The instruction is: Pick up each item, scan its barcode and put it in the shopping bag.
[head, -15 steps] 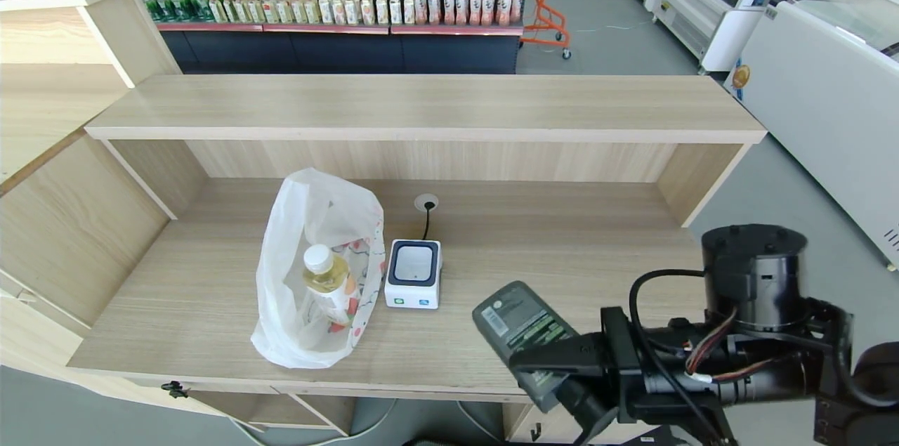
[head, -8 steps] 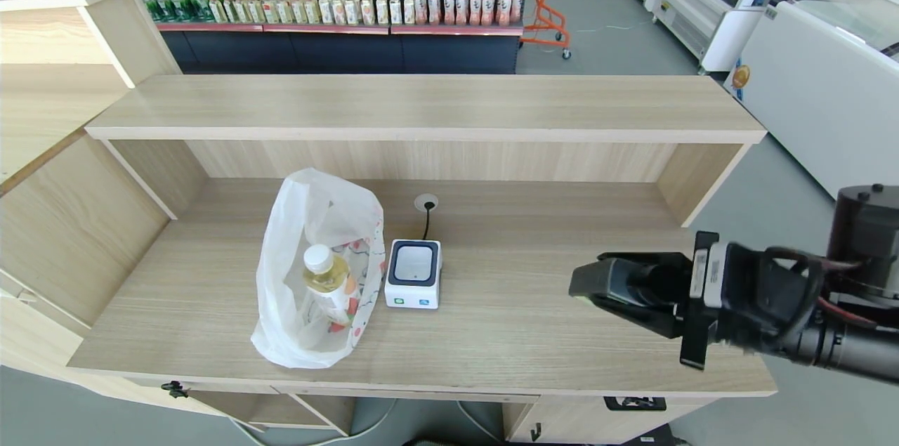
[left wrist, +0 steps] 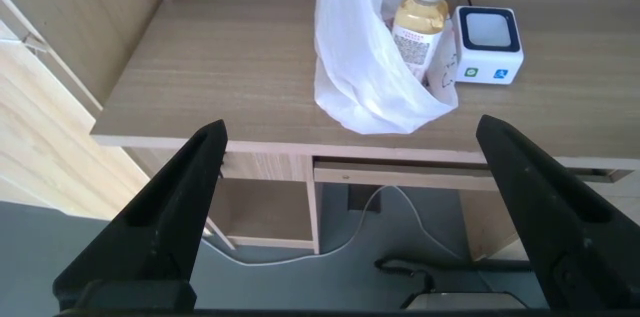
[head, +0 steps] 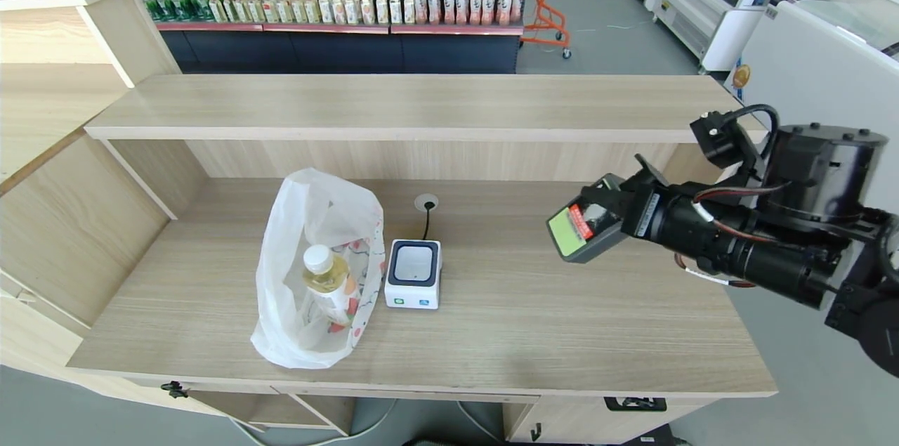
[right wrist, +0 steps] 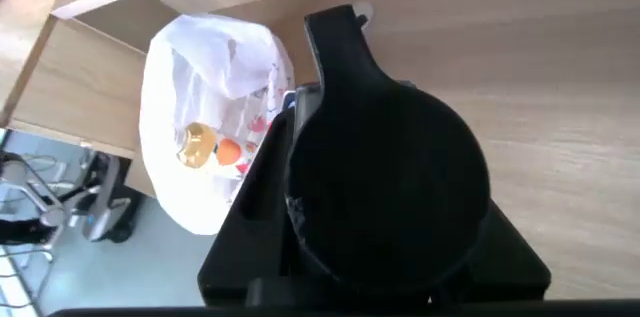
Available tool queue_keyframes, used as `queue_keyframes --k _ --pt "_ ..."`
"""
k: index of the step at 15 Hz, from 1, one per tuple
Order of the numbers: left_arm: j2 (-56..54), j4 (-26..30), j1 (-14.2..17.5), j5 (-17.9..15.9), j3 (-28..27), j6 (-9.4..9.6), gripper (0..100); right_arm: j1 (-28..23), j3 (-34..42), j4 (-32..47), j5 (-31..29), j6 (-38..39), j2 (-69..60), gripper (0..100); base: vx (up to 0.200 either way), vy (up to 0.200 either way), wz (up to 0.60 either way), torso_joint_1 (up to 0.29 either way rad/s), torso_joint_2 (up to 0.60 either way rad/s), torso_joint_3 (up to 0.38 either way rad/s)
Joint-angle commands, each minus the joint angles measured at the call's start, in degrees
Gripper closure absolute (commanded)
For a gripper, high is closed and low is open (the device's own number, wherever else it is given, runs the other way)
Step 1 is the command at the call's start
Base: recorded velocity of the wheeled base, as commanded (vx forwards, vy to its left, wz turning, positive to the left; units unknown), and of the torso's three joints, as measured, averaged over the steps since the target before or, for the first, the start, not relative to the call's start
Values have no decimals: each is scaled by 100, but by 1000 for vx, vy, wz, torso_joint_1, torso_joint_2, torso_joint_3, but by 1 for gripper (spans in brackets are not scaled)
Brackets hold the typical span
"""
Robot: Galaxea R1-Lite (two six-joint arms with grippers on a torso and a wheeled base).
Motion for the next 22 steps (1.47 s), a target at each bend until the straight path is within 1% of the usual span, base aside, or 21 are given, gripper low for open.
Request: queue_keyframes --k 1,6,9,13,17,19,21,22 --pt "-2 0 0 2 0 2 0 292 -66 1 -130 328 406 100 0 0 0 0 0 0" --pt "-2 0 0 2 0 2 0 362 -66 -7 -122 645 591 100 0 0 0 0 0 0" --pt "6 0 0 -7 0 11 0 318 -66 10 -95 653 591 100 0 0 0 0 0 0" --pt "-2 0 0 -7 0 20 0 310 -75 10 -95 873 608 100 0 200 0 -4 5 1" --pt "-2 0 0 -7 0 20 0 310 -110 10 -113 838 819 100 0 200 0 2 4 4" --pt "-2 0 0 -7 0 28 0 301 -110 10 -113 653 925 100 0 200 0 2 0 2" --pt "-2 0 0 -7 0 46 0 230 -171 1 -113 407 1074 100 200 200 0 5 2 0" --pt "-2 0 0 -7 0 46 0 222 -242 1 -113 390 1127 100 200 0 0 7 7 7"
